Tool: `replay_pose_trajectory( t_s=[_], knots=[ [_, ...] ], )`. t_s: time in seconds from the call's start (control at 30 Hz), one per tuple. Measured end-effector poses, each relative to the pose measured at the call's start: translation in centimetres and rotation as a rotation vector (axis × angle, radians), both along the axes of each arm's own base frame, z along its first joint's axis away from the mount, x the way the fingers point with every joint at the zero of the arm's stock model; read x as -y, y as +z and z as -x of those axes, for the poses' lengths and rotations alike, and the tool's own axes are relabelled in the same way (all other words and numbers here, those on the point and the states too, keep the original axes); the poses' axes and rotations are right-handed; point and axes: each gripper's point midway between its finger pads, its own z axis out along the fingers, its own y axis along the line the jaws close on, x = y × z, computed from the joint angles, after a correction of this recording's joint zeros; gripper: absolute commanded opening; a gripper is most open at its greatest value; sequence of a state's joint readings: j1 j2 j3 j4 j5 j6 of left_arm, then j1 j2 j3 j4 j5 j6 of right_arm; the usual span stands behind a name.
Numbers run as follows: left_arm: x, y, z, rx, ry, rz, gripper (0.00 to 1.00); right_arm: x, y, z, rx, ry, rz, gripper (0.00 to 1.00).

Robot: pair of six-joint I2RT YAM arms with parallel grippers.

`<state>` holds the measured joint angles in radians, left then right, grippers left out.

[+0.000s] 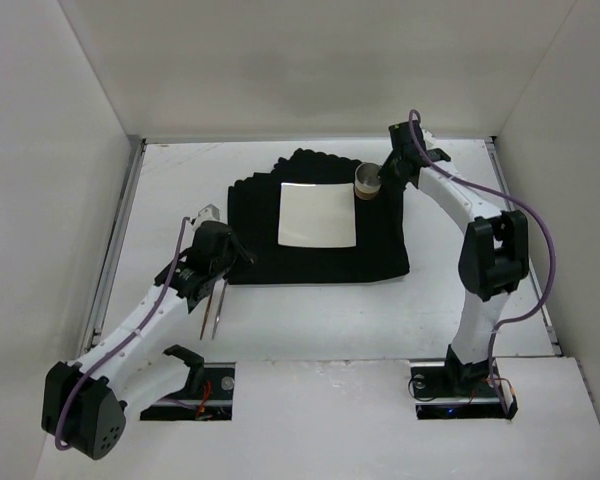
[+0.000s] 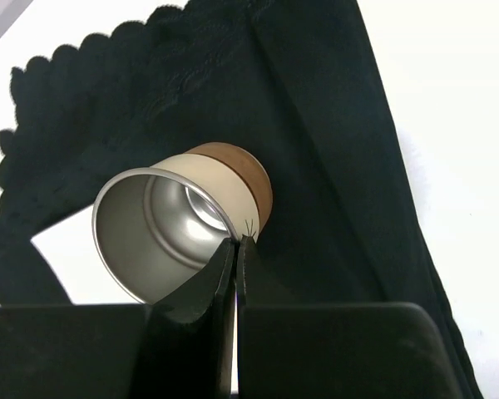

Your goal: Set the dinner table for one person

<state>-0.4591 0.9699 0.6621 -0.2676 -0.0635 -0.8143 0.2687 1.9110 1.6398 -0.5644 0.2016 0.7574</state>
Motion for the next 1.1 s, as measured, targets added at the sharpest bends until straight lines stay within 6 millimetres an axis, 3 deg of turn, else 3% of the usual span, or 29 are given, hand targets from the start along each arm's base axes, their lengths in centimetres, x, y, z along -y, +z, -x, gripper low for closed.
replay_pose_trajectory(
  t_s=[0.2,0.37,0.77,1.1],
  knots=[
    [-1.8,-0.4,0.3,-0.017,0.052,-0.013,0.22,0.9,-1.5,-0.8,-0.028,-0.02,0.011,0.02],
    [-3.1,-0.5,0.3,-0.028,0.09,-0.021,0.22,1.6,-1.7,-1.1,-0.029,-0.035,0.015,0.02],
    [-3.4,-0.8,0.5,-0.04,0.095,-0.033,0.23,2.4,-3.9,-2.6,-0.059,-0.047,0.037,0.04],
    [-3.9,-1.1,0.9,-0.052,0.106,-0.044,0.24,2.9,-4.0,-3.2,-0.053,-0.059,0.04,0.4]
  ],
)
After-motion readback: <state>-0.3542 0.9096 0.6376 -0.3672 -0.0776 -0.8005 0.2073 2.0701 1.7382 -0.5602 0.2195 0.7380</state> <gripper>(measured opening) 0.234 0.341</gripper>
